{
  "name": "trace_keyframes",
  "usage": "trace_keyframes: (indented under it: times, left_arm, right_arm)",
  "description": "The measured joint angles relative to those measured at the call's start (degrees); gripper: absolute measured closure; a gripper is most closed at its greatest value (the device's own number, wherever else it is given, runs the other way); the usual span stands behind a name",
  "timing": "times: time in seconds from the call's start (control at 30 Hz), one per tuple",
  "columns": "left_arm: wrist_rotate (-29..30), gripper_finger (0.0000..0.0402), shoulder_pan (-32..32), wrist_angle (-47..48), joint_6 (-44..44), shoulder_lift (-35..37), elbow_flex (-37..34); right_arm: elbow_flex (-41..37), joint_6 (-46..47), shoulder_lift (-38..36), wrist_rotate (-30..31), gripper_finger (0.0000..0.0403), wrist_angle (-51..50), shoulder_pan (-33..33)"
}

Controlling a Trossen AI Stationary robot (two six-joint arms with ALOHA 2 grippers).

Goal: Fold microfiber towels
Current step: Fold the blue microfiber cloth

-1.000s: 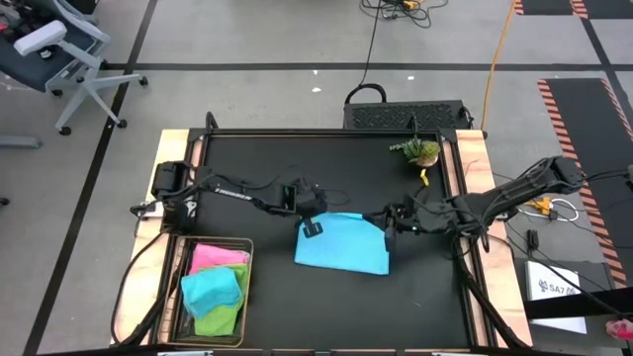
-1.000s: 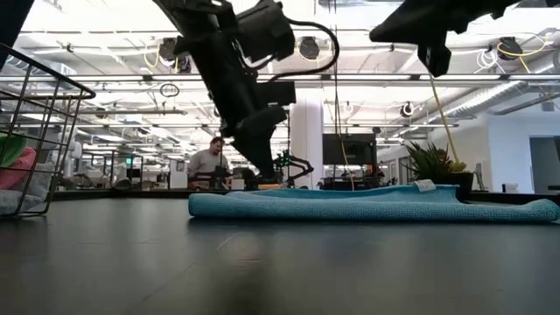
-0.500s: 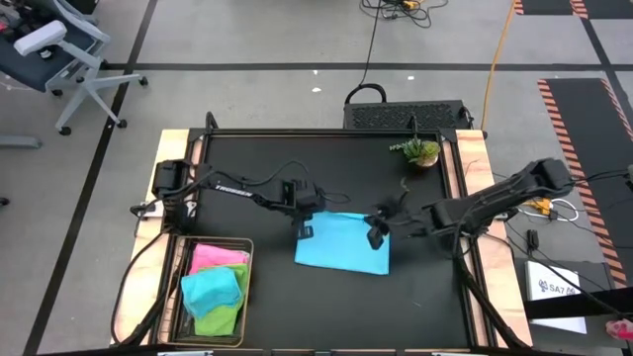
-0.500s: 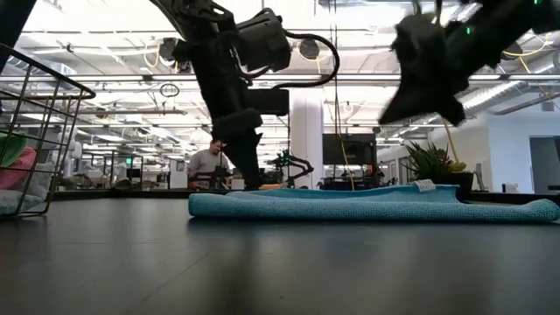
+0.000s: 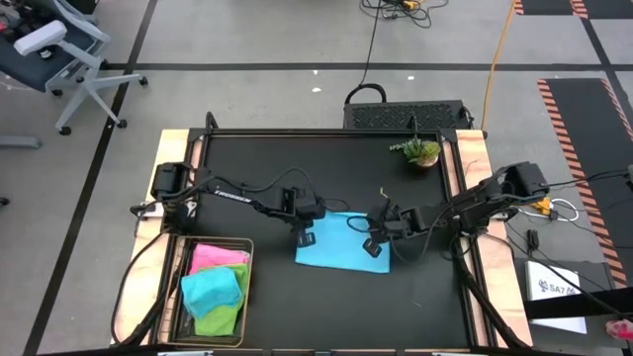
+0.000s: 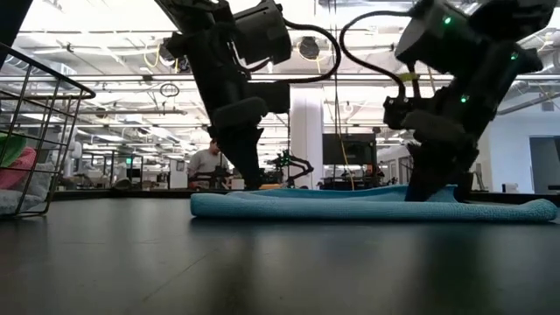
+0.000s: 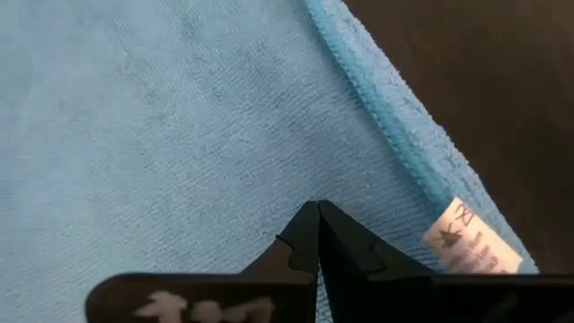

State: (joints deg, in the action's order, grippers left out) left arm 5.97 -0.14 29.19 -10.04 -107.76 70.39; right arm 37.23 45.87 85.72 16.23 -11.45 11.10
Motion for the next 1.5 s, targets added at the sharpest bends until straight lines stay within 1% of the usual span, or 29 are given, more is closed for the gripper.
trace_keyframes:
  times: [0.17,0.3,0.37,0.43,0.6,0.77,0.97,1.17,1.37,1.5]
  left_arm:
    - [0.39,0.0399,0.02,-1.56,-5.34,0.00,-0.02]
    - [0.53,0.0391,0.00,-3.31,-6.96,0.00,-0.04]
    - [0.82,0.0388,0.00,-3.84,-6.97,0.00,-0.04]
    - [1.55,0.0391,0.00,-4.13,-6.97,0.00,-0.03]
    - [1.58,0.0398,0.00,-4.22,-6.75,0.00,-0.04]
    - [1.58,0.0388,-0.02,-4.27,-6.64,-0.02,-0.04]
    - [1.58,0.0399,0.11,-4.97,-6.67,-0.02,-0.04]
    - [1.59,0.0386,-0.09,-5.49,-7.69,-0.02,-0.04]
    - [1.62,0.0398,-0.05,-5.49,-7.59,-0.02,-0.04]
    - [2.92,0.0392,-0.11,-5.49,-4.23,-0.02,-0.04]
  right_arm:
    - [0.11,-9.86,0.35,1.13,0.0403,-0.65,-3.10]
    - [0.04,-17.73,-0.21,3.23,0.0403,-0.74,-5.89]
    - [0.00,-19.75,-0.68,2.92,0.0403,-0.23,-7.42]
    - [0.00,-19.71,-1.63,1.10,0.0403,1.19,-8.72]
    - [0.00,-17.09,-6.90,-6.45,0.0403,7.59,-9.27]
    - [0.02,-13.65,-11.65,-10.25,0.0403,6.79,-7.04]
    - [0.02,-10.52,-12.46,-10.47,0.0403,6.41,-2.91]
    - [0.02,-8.62,-12.20,-10.30,0.0403,5.98,-1.27]
    - [0.00,-0.77,-12.20,-11.96,0.0403,1.22,2.26]
    - [0.00,4.76,-12.18,-11.86,0.0403,-0.62,5.39]
